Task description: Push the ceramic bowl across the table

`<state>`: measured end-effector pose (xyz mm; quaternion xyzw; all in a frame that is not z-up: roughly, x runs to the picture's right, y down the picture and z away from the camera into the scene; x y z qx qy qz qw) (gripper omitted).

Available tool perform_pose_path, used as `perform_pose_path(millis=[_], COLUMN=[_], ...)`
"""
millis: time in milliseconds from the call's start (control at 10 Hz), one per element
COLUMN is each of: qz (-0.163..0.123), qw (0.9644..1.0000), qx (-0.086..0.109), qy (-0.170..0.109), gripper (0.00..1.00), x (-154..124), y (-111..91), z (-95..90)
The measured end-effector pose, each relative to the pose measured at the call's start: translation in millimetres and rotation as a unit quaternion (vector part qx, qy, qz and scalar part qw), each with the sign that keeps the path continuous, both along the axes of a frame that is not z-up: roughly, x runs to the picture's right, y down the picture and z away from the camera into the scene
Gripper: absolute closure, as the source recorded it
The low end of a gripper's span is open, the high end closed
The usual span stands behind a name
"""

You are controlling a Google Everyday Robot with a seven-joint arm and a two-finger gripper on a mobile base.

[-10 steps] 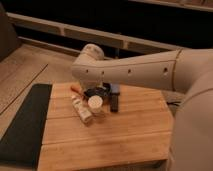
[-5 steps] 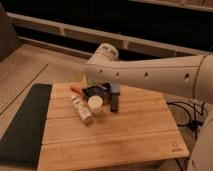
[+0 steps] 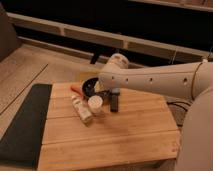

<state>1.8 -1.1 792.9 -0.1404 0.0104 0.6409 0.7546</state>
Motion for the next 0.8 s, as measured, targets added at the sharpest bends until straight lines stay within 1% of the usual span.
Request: perform_pose_path(millis=[200,300,400,500,700,800], qz=[0.019,0.027,0.027,0.026,0.016,0.009], qw=[0.9996,0.9989,0.9984,0.9973,0.9957,0.9954], qx=[-0.004,-0.009,-0.013,-0.024,-0.039,-0.043], qy=[-0.02,-0.037,-0.047,-0.064,-0.082,-0.085], gripper=[0.35,0.35,0.35,0.35,0.35,0.35], x=[6.2,8.0,6.6,-1.6,-13.3,-13.5], y=[6.6,10.9,14.4,21.3,31.1,32.6], z=[24.8,41.7,51.0,63.3,74.7,76.2])
